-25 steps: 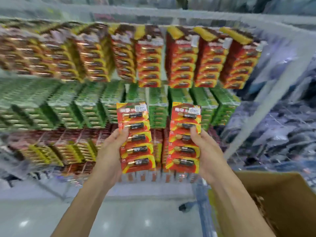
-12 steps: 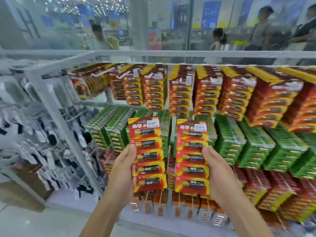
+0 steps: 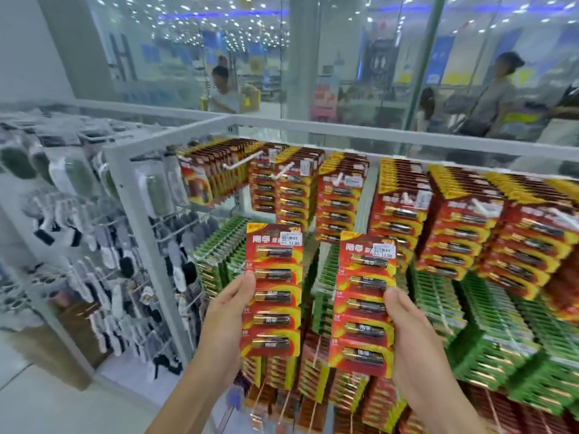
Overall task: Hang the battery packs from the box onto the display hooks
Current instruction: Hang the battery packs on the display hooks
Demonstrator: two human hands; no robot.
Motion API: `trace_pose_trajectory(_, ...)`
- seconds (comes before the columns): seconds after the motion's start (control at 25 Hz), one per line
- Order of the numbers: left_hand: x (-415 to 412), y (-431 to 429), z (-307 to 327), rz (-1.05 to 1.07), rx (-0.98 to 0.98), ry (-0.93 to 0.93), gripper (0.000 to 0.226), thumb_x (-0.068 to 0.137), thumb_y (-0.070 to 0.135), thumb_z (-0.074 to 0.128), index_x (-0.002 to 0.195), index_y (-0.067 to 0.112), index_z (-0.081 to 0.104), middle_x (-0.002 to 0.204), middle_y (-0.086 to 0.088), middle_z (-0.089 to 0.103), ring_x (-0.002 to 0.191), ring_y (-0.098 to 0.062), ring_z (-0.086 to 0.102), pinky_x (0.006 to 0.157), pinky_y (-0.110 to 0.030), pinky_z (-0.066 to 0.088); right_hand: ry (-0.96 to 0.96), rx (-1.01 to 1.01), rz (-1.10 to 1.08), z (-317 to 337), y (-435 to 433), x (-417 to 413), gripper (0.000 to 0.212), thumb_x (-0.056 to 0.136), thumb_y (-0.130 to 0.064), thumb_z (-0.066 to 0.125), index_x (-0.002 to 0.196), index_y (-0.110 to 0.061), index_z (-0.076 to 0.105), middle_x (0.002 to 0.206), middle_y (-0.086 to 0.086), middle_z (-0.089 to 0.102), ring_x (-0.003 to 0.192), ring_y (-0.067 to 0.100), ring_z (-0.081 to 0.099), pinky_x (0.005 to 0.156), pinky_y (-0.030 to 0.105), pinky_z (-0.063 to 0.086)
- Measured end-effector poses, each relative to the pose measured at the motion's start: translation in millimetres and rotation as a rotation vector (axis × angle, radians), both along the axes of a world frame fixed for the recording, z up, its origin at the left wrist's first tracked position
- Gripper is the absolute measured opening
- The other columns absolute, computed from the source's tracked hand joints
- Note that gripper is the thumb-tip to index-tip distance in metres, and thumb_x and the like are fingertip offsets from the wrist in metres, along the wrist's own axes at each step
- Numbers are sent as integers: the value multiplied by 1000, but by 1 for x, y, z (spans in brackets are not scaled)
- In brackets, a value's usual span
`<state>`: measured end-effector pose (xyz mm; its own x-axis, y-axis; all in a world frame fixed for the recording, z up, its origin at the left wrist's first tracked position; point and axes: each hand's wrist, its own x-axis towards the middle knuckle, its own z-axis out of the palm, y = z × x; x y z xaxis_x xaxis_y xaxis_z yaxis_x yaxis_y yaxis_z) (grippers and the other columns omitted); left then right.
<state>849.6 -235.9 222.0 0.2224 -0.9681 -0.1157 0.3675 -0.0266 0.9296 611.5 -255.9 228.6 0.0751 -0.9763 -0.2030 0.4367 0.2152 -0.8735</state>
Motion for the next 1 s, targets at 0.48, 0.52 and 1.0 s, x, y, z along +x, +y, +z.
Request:
trace_pose_trajectory(0.48,96,-82,43,46,-165,-45,38,105,41,49,123,18,74,116,-21,75,100,-44,74,79,-51,63,-29,31,-38,17,-55,84,44,91,-39,62,133,-27,59,107,3,79,91,29,78,82,51,58)
trace_pose_trajectory(0.52,102,-89,44,35,-168,-50,37,106,40,48,121,20,75,114,-19,76,98,-41,75,76,-49,62,-27,35,-61,17,-57,90,50,89,-41,63,137,-30,57,113,2,78,95,28,77,82,50,58)
trace_pose_trajectory(1.0,137,-125,37,-70,-111,-56,42,93,46,59,124,22,73,115,-13,77,102,-37,75,91,-54,57,-36,5,-195,22,-58,127,64,82,-42,66,143,-29,54,120,-2,75,106,26,73,82,47,56)
